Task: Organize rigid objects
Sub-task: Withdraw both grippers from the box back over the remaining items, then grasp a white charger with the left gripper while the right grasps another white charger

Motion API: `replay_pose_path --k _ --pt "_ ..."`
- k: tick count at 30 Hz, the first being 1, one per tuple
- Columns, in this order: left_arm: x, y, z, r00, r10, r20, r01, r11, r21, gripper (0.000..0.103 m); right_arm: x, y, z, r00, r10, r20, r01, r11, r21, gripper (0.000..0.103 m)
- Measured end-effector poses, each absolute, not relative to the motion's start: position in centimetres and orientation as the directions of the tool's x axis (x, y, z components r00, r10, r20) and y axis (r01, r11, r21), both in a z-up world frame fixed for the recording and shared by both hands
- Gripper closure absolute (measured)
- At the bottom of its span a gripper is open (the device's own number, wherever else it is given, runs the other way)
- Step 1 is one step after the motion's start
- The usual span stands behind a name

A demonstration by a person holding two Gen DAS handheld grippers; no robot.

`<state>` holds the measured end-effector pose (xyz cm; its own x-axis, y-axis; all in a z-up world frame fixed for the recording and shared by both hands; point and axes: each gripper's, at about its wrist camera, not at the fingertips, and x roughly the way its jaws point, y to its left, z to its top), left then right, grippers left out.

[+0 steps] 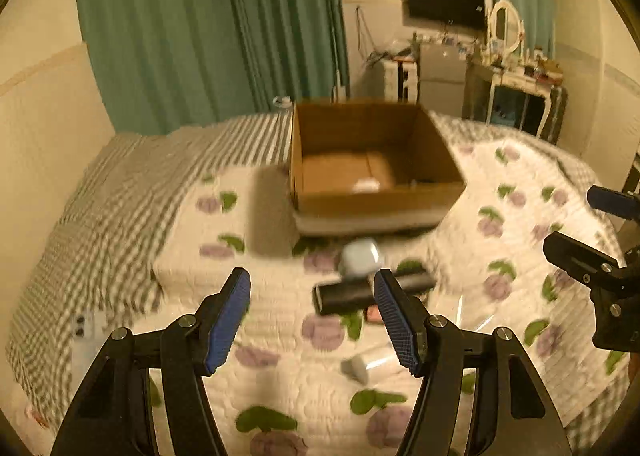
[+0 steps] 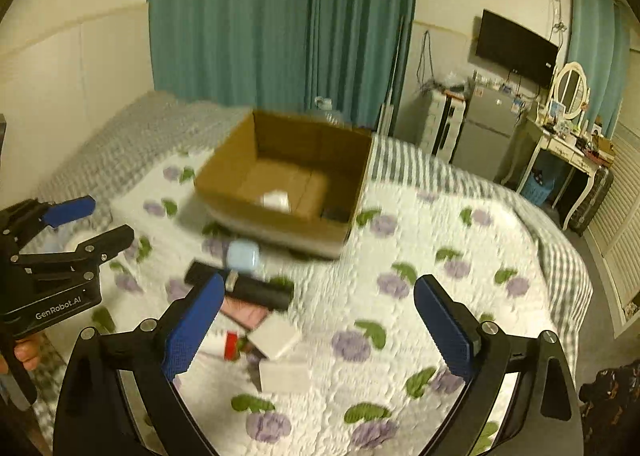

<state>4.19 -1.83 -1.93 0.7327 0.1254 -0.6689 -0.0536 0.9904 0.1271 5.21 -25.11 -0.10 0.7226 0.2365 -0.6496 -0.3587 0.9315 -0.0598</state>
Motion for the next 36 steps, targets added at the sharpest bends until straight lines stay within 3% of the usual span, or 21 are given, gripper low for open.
replay_pose_path --k 13,31,32,34,36 --pt "4.3 -2.1 -9.8 0.604 0.069 -0.794 -0.029 0.997 0.065 0.036 7.1 -24.5 -13.0 0.540 0.217 -0.813 -0.382 0.924 -0.007 0.007" --pt "5.0 -3.9 -12.5 0.541 0.057 -0.839 0.038 0.995 0.092 0.036 9.4 -23.3 -18.0 0.383 0.215 -0.898 -0.420 0.907 0.037 0.007" --pt "5.0 -3.9 -12.5 0.540 0.058 -0.840 0.036 0.995 0.091 0.036 9.3 -23.2 -18.0 0.384 0.215 -0.898 -0.423 0.905 0.036 0.009" --pt "5.0 -3.9 -12.3 0.538 0.056 -0.841 0.032 0.996 0.087 0.036 9.1 -23.3 -17.7 0.392 0.229 -0.891 -0.428 0.903 0.044 0.032" --pt "5.1 -4.0 -12.0 0.538 0.052 -0.841 0.031 0.996 0.081 0.036 8.9 -23.8 -17.0 0.410 0.252 -0.877 -0.424 0.904 0.061 0.047"
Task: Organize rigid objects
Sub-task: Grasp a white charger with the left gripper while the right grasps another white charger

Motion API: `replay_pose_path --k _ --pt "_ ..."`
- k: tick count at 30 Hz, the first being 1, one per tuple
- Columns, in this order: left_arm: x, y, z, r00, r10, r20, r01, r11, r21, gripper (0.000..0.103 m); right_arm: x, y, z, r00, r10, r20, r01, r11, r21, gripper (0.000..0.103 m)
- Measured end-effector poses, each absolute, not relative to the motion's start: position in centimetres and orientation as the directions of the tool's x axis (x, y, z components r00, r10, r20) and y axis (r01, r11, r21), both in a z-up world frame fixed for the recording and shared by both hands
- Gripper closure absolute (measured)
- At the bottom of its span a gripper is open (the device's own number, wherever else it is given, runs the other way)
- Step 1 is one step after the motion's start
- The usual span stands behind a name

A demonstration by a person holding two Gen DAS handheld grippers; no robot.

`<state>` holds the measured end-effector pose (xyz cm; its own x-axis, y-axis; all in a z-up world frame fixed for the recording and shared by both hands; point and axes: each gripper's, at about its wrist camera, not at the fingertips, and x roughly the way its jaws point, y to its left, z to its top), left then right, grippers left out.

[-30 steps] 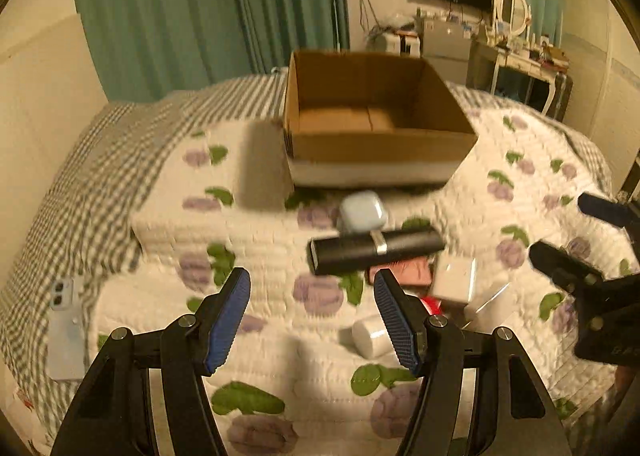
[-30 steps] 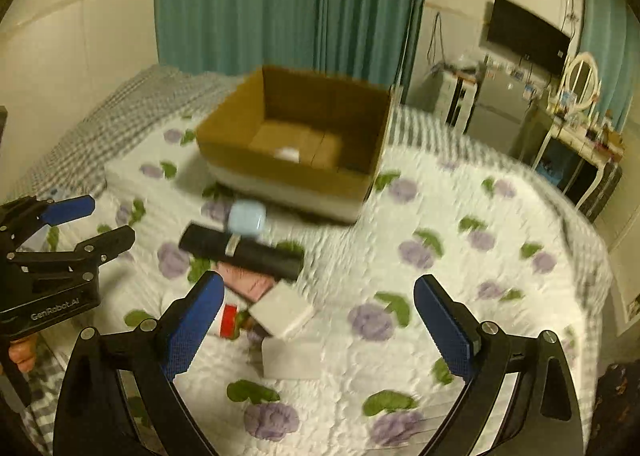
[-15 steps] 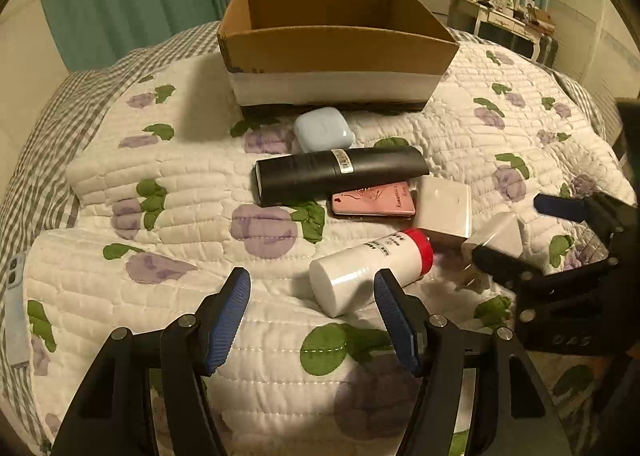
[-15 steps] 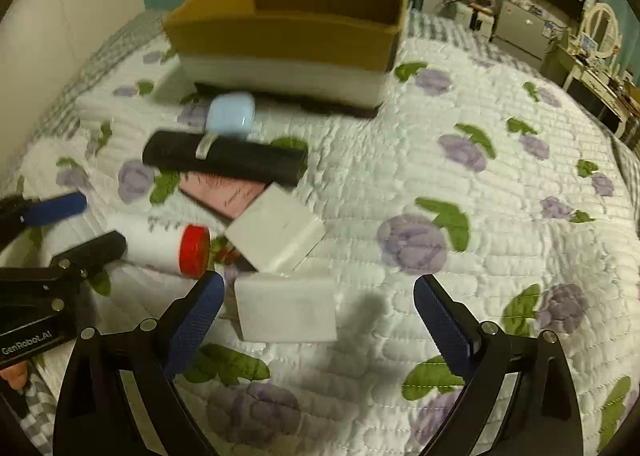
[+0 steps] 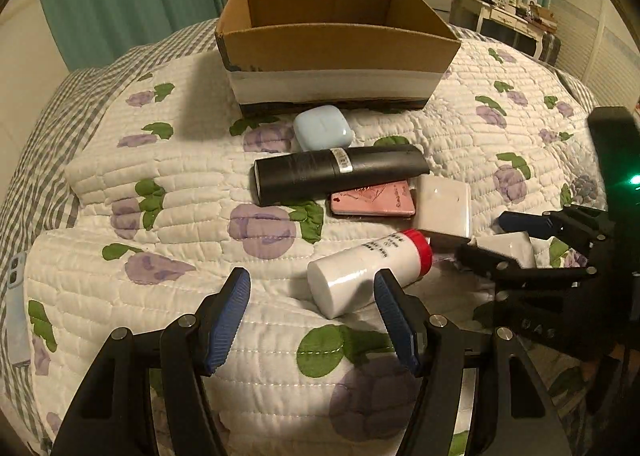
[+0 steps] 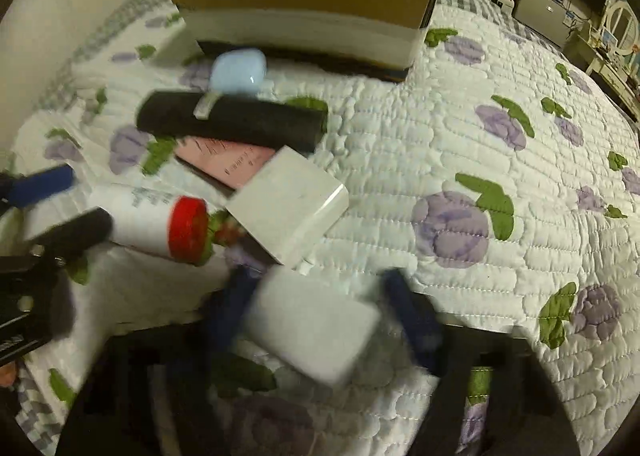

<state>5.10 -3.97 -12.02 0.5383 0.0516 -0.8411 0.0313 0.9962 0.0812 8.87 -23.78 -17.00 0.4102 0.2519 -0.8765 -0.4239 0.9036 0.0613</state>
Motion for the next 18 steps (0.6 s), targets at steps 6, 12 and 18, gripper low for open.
replay_pose_path --k 6,12,18 --pt "5.9 -5.6 -11.3 0.542 0.023 -0.840 0.058 0.996 0.064 0.036 9.1 -25.7 -14.5 0.462 0.296 -0.836 -0.391 0.914 0.107 0.097" --pt "7.9 -8.5 -11.8 0.524 -0.042 -0.850 0.117 0.993 0.023 0.036 10.4 -28.3 -13.4 0.473 0.315 -0.823 -0.327 0.930 0.168 0.098" --pt "10.0 -12.2 -14.5 0.467 -0.078 -0.881 0.207 0.978 0.024 0.036 10.9 -30.6 -13.0 0.490 0.326 -0.808 -0.259 0.940 0.222 0.098"
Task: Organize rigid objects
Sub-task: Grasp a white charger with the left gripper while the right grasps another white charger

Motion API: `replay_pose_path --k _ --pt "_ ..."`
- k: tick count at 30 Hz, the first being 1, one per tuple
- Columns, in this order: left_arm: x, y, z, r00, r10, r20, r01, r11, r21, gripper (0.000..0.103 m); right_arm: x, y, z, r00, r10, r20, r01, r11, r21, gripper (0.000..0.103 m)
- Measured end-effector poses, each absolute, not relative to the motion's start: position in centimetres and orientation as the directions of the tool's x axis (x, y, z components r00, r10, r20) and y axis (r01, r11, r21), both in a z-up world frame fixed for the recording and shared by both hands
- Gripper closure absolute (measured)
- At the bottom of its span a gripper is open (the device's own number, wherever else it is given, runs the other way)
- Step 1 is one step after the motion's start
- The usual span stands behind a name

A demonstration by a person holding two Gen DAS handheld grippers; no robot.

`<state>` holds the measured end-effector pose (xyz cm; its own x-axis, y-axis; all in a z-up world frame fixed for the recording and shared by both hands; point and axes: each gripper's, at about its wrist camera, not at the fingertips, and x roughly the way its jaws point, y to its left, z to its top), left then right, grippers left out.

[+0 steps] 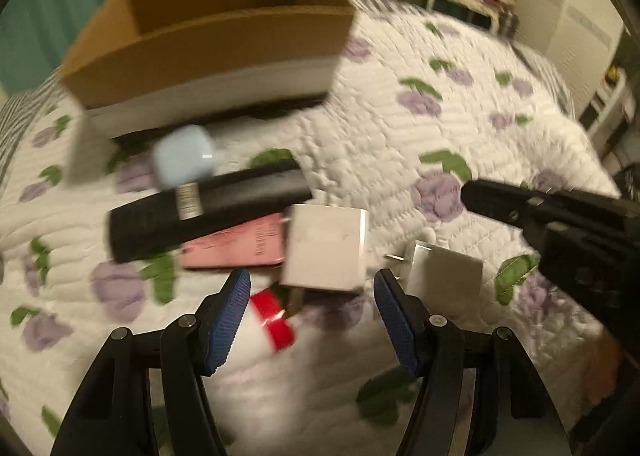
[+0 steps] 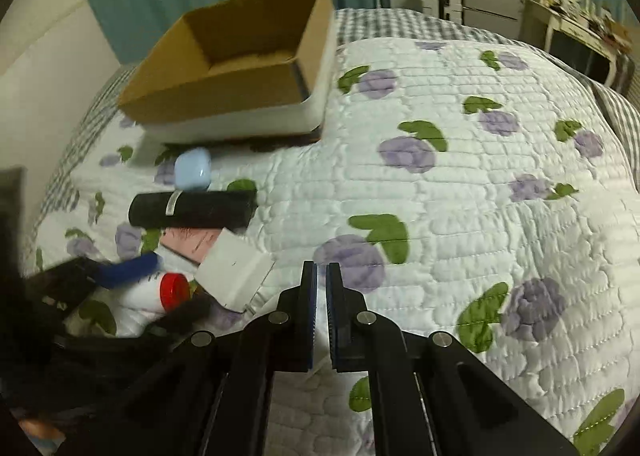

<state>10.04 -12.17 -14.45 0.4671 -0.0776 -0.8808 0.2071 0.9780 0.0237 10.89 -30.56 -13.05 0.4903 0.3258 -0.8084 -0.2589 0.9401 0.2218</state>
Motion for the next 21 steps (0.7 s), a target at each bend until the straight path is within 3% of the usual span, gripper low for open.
replay_pose_path --k 3,5,6,7,15,21 --pt "11.0 -13.2 -15.7 0.458 -0.066 -0.886 0.230 0.972 0.046 0.039 11.0 -30.8 -13.3 0.478 0.324 -0.817 -0.251 0.941 0.226 0.098" --pt "11.1 -13.3 -16.1 0.460 -0.066 -0.885 0.232 0.972 0.048 0.041 11.2 -30.9 -13.5 0.475 0.315 -0.822 -0.244 0.944 0.221 0.090" --pt "11.0 -13.4 -16.2 0.462 -0.063 -0.885 0.235 0.970 0.054 0.052 11.3 -31.0 -13.5 0.474 0.312 -0.823 -0.237 0.946 0.222 0.075" --pt "10.9 -13.4 -16.3 0.463 -0.065 -0.884 0.241 0.969 0.055 0.052 11.3 -31.1 -13.6 0.475 0.311 -0.823 -0.234 0.946 0.223 0.064" --pt "8.4 -10.8 -13.4 0.492 -0.152 -0.857 0.188 0.980 -0.066 0.053 10.5 -30.4 -13.3 0.476 0.325 -0.817 -0.284 0.936 0.207 0.060" --pt "6.0 -8.9 -9.8 0.549 -0.137 -0.825 0.159 0.986 -0.058 0.053 9.6 -28.7 -13.9 0.444 0.331 -0.833 -0.363 0.916 0.170 0.055"
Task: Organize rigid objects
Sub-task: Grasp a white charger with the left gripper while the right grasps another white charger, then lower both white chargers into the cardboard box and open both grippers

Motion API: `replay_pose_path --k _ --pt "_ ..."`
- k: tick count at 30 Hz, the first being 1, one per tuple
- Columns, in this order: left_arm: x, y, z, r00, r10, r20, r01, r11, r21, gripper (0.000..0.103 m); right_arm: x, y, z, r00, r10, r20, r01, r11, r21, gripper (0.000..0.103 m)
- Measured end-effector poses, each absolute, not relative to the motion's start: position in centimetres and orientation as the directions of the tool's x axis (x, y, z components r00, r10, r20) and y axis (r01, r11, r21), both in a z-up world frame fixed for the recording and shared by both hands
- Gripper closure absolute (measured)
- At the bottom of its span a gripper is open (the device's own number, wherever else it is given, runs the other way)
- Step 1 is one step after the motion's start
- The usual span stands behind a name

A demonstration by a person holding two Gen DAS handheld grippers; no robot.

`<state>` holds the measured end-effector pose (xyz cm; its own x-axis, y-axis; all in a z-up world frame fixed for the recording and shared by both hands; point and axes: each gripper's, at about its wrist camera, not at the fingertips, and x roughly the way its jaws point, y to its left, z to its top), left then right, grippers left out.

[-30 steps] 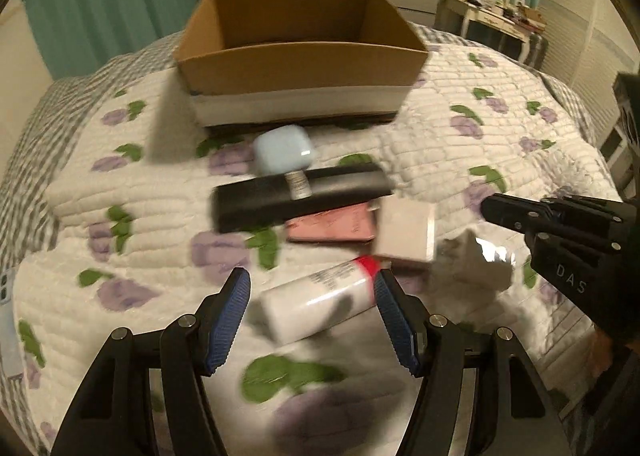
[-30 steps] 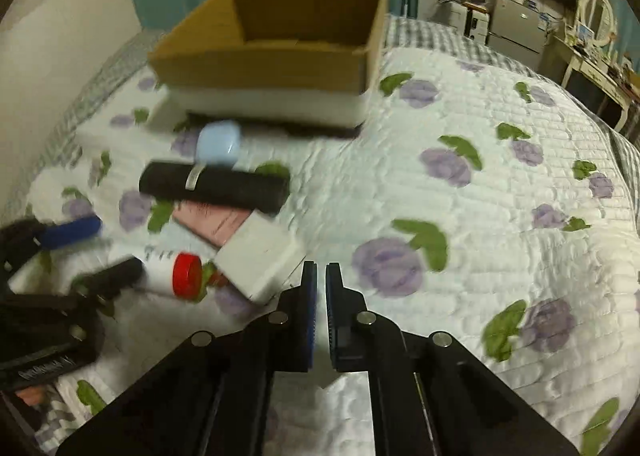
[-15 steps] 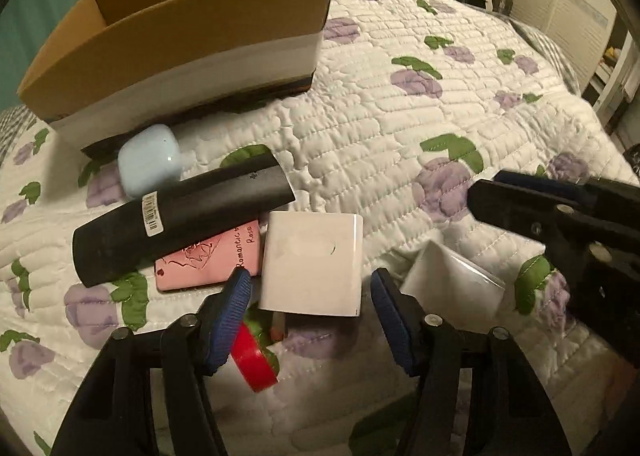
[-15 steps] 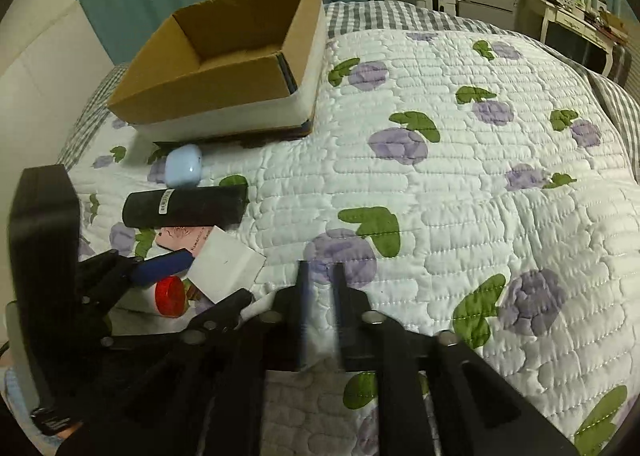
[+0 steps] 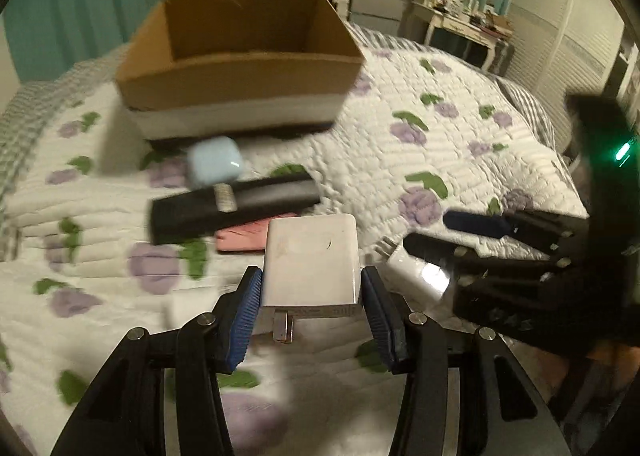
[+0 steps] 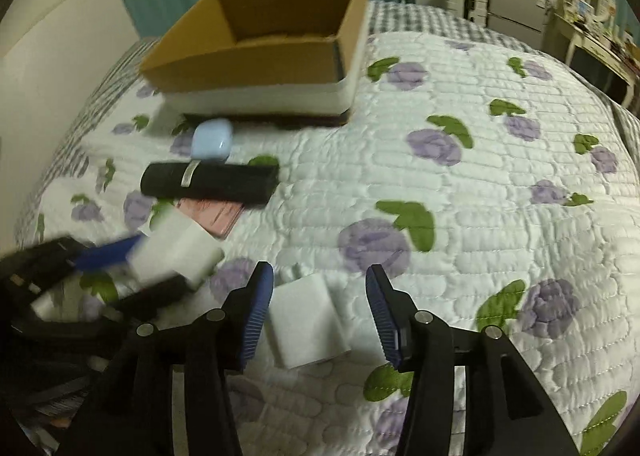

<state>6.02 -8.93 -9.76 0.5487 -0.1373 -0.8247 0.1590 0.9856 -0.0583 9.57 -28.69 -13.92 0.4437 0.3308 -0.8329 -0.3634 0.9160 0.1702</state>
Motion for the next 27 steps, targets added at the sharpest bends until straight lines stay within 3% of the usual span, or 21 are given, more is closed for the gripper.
replay_pose_path --k 8,17,27 --pt "5.8 -7.3 -8.1 0.584 -0.096 -0.806 0.119 0.992 -0.032 0.053 9.1 -25.9 -16.7 0.374 0.238 -0.896 -0.437 0.898 0.056 0.054" --pt "4.7 -6.5 -8.0 0.585 -0.058 -0.809 0.102 0.995 0.002 0.052 9.3 -25.6 -17.7 0.355 0.188 -0.916 -0.426 0.904 0.020 0.057" --pt "5.5 -5.3 -7.1 0.614 -0.023 -0.789 0.069 0.997 0.025 0.052 8.1 -26.4 -11.3 0.529 0.272 -0.804 -0.409 0.912 0.040 0.062"
